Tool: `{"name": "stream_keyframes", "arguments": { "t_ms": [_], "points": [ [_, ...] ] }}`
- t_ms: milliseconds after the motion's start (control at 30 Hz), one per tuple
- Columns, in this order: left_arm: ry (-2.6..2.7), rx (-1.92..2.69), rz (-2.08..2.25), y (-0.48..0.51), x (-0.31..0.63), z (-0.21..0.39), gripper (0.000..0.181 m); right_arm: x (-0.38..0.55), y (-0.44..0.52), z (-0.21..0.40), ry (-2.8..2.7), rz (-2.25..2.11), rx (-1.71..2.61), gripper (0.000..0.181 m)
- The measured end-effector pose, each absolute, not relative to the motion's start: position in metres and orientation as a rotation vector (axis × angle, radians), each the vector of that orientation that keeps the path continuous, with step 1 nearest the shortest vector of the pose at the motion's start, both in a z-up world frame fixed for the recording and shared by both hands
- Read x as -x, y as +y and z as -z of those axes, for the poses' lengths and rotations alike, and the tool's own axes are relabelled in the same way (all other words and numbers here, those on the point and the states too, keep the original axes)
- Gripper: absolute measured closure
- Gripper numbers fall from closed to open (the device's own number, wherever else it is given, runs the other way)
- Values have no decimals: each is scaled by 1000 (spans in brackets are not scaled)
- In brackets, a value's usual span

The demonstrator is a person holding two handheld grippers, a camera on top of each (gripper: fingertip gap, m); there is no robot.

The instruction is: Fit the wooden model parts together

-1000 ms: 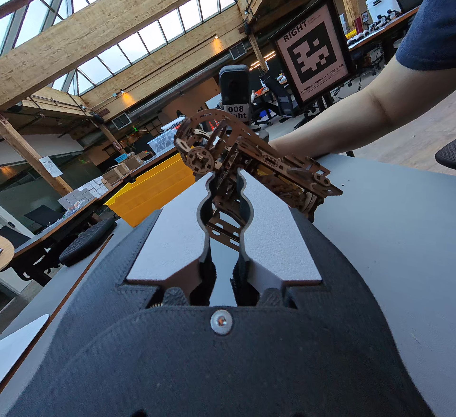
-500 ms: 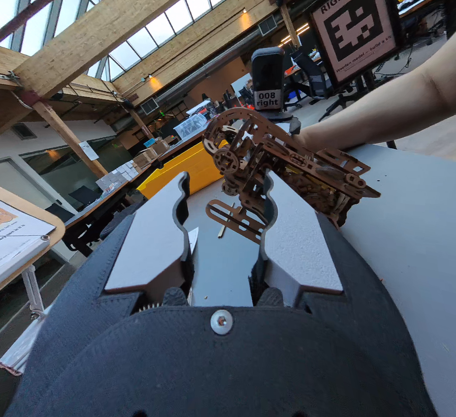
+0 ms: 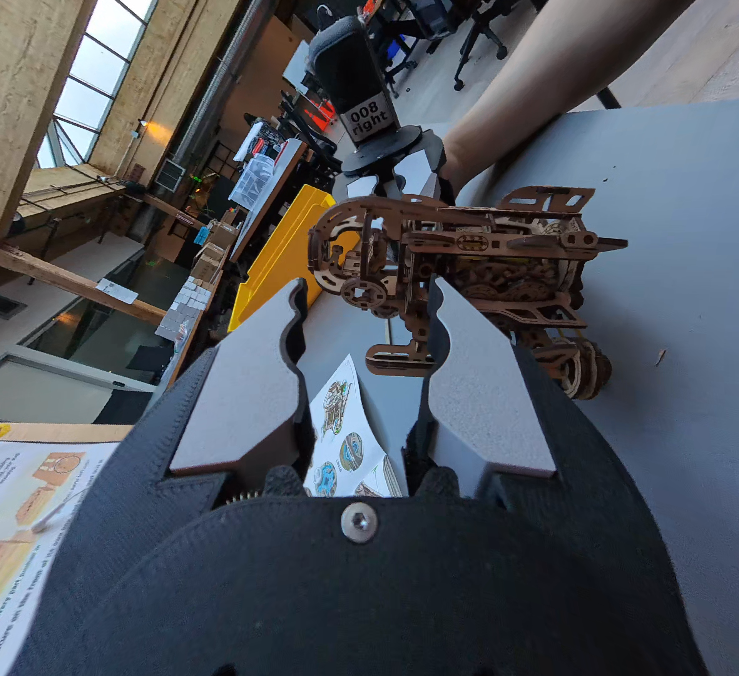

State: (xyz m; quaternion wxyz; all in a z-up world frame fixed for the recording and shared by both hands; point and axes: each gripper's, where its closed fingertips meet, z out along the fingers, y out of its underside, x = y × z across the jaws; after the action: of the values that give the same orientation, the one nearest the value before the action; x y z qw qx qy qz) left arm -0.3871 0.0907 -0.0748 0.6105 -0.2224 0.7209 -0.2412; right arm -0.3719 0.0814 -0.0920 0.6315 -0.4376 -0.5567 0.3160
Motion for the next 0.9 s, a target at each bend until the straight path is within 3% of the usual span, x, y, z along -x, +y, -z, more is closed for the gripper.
{"name": "stream_keyframes", "arguments": {
  "t_ms": [900],
  "points": [
    [1711, 611, 650, 86, 391, 75, 132, 375, 77, 92, -1288, -731, 1005, 173]
  ]
}}
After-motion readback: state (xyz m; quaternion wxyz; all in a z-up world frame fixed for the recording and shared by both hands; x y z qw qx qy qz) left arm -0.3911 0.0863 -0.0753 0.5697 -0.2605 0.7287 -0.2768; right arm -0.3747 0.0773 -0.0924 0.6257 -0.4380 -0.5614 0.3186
